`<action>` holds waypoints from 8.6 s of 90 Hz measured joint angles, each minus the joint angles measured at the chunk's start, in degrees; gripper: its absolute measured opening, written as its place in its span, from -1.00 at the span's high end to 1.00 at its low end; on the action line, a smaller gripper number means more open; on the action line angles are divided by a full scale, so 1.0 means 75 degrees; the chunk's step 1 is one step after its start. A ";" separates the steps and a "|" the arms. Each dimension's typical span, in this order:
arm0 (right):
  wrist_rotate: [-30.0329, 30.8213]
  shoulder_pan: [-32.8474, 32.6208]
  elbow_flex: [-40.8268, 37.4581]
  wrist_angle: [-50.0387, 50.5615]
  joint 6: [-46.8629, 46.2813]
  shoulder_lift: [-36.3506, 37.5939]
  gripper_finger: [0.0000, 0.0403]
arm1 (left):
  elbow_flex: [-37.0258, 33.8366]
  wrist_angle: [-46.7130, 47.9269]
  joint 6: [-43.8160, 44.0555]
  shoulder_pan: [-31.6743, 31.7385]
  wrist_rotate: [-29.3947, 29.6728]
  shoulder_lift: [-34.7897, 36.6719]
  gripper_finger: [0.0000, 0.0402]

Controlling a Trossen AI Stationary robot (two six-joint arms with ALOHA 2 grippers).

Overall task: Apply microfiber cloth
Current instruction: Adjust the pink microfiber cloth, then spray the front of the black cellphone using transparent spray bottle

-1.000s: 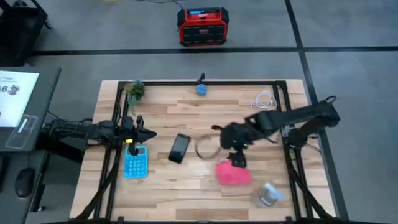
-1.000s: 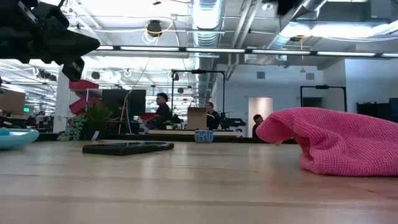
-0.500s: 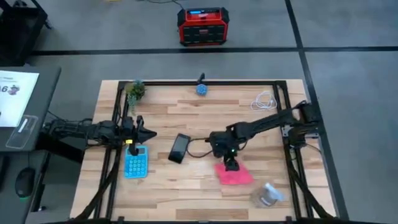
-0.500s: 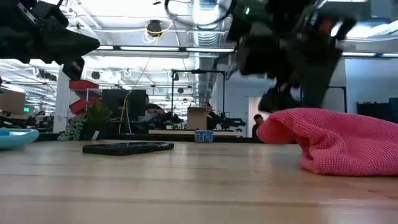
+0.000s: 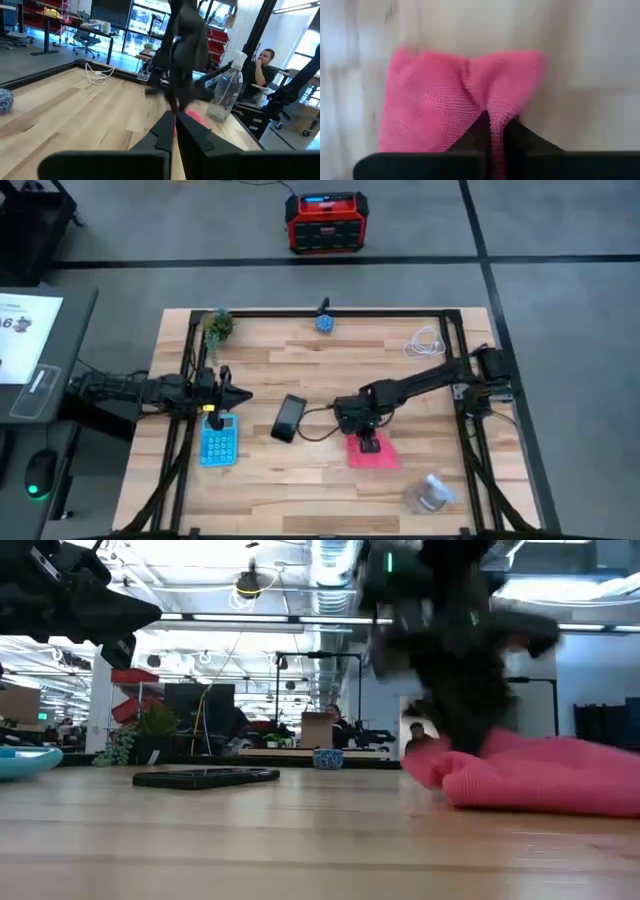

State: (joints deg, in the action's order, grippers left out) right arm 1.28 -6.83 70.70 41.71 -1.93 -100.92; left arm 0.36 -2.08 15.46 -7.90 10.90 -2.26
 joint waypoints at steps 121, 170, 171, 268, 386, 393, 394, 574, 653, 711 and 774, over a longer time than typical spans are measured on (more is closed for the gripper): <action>0.1681 -0.0884 -0.1872 -0.2648 -0.2644 0.0017 0.09 | 0.0000 -0.0007 -0.0184 0.0003 0.0040 0.0003 1.00; 0.1487 -0.1606 -0.1981 -0.1718 -0.3216 0.1904 0.37 | 0.0000 -0.0003 -0.0166 0.0003 0.0035 0.0002 1.00; 0.1635 -0.1606 -0.1979 -0.1728 -0.3260 0.1906 0.37 | 0.0000 -0.0004 -0.0167 0.0003 0.0035 0.0002 1.00; 0.1461 0.0005 -0.2279 -0.1830 -0.5553 0.0562 0.39 | 0.0000 -0.0001 -0.0076 0.0003 0.0032 -0.0700 1.00; -0.1486 -0.1305 -0.1142 -0.4903 -0.2869 -0.0465 0.79 | 0.0000 0.0001 -0.0095 0.0003 0.0034 -0.0717 1.00; -0.1497 -0.1328 -0.1148 -0.5125 -0.2667 -0.0468 0.65 | 0.0000 0.0000 -0.0156 0.0002 0.0035 -0.0717 1.00; -0.1500 -0.1317 -0.1148 -0.5178 -0.2667 -0.0467 0.63 | 0.0000 -0.0001 -0.0158 0.0003 0.0035 -0.0717 1.00; 0.0834 -0.0873 -0.1279 -0.3942 -0.2358 -0.0248 0.83 | 0.0000 0.0002 -0.0166 0.0000 0.0032 -0.0766 1.00; 0.0578 -0.1037 -0.1891 -0.4527 -0.2947 -0.0165 0.61 | 0.0000 0.0002 0.0260 0.0001 0.0032 -0.1364 1.00; 0.0820 -0.0813 -0.1409 -0.3957 -0.2685 0.0274 0.66 | 0.0223 0.0120 0.1953 0.0000 0.0659 -0.2130 1.00; 0.2459 -0.0739 -0.1874 -0.4422 -0.3413 0.0669 0.66 | 0.2532 0.0118 0.3047 -0.0187 0.1235 -0.6695 1.00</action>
State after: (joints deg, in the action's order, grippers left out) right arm 19.72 -12.37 56.64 8.55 -27.53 -95.91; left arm 19.35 -1.19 38.32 -9.30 20.16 -52.47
